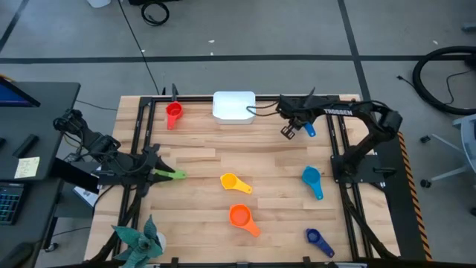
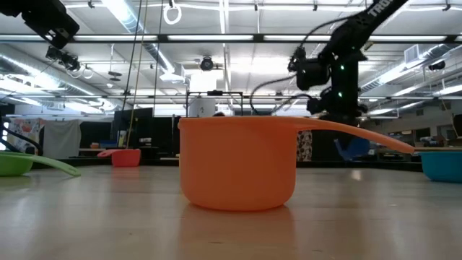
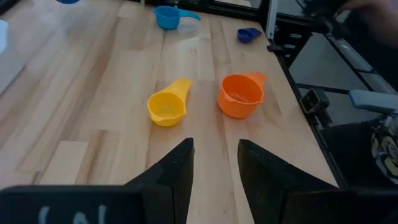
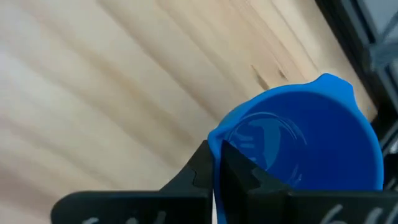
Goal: Nest measuring cups in basket
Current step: Stack the blue measuring cup on top of the orange measuring cup
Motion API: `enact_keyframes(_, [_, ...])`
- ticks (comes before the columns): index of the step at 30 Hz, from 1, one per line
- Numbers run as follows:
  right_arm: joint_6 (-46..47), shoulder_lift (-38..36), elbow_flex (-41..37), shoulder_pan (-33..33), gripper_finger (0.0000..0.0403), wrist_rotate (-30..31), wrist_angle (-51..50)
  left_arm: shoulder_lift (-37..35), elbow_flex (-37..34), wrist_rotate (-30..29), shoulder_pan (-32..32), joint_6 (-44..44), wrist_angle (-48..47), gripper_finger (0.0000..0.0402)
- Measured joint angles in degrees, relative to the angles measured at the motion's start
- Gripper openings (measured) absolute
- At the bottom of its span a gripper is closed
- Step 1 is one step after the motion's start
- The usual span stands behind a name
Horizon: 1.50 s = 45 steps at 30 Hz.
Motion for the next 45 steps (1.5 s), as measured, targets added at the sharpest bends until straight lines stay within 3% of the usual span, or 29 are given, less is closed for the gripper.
enact_keyframes(6, [0.53, 0.02, 8.12, 8.19, 0.0012, -2.29, -9.10, 0.00, 0.00, -0.48, -0.01, 0.02, -0.02, 0.0130])
enact_keyframes(13, [9.36, 0.00, 17.80, 18.39, 0.0012, -3.83, -19.12, 0.00, 0.00, -0.49, 0.00, 3.40, -0.05, 0.0130])
enact_keyframes(18, [16.27, 0.02, 21.45, 26.23, 0.0012, -5.63, -20.89, 0.00, 0.00, -0.49, 0.01, 4.89, -0.18, 0.0130])
enact_keyframes(29, [28.64, 0.02, 23.26, 40.01, 0.0012, -5.75, -12.48, 0.02, 0.00, -0.49, -0.01, 5.05, -0.98, 0.0130])
enact_keyframes(37, [27.07, 1.60, 23.39, 44.22, 0.0012, -6.26, -0.87, 0.02, 0.00, -0.47, 0.01, 4.82, -0.97, 0.0130])
enact_keyframes(45, [21.31, 12.42, 28.30, 47.09, 0.0012, -9.79, 3.05, 0.01, 0.00, -0.46, 0.00, 4.06, -0.86, 0.0130])
